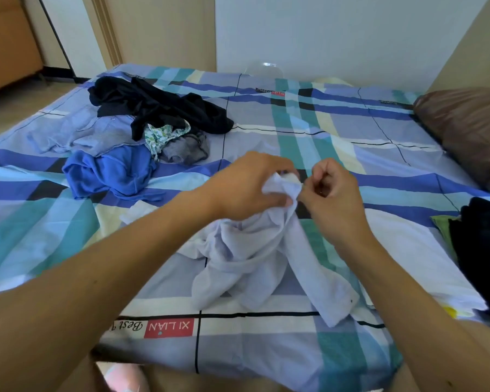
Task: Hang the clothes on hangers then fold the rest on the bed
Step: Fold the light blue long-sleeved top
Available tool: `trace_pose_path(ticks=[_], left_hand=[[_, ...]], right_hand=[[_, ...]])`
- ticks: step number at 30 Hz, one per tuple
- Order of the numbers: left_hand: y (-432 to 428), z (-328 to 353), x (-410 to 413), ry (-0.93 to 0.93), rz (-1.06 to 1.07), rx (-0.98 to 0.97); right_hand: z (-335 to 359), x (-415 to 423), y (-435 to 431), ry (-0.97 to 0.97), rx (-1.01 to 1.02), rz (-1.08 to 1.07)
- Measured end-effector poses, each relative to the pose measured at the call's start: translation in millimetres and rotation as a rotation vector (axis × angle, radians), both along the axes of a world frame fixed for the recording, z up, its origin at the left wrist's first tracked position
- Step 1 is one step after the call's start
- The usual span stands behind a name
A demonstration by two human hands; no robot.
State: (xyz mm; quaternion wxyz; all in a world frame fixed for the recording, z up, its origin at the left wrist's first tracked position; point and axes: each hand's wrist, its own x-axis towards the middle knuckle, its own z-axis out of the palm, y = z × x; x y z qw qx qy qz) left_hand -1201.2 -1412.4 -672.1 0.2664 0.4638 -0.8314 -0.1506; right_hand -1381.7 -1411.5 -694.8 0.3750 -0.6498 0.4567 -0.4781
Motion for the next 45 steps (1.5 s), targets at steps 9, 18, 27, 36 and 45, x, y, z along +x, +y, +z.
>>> trace_pose_path(ticks=[9, 18, 27, 36, 45], left_hand=[[-34.0, 77.9, -6.1, -0.037, 0.27, -0.233], [-32.2, 148.6, 24.3, -0.168, 0.436, -0.475], [-22.1, 195.7, 76.3, -0.417, 0.639, -0.528], [-20.5, 193.8, 91.7, 0.002, 0.607, -0.254], [-9.3, 173.7, 117.9, 0.005, 0.513, -0.195]], right_hand=[[10.3, 19.9, 3.0, 0.055, 0.234, 0.064], [42.7, 34.8, -28.3, 0.116, 0.148, 0.038], [154.5, 11.7, -73.6, -0.149, -0.086, -0.275], [191.7, -11.9, -72.4, 0.458, -0.372, -0.05], [186.4, -46.3, -81.8, 0.65, -0.166, -0.114]])
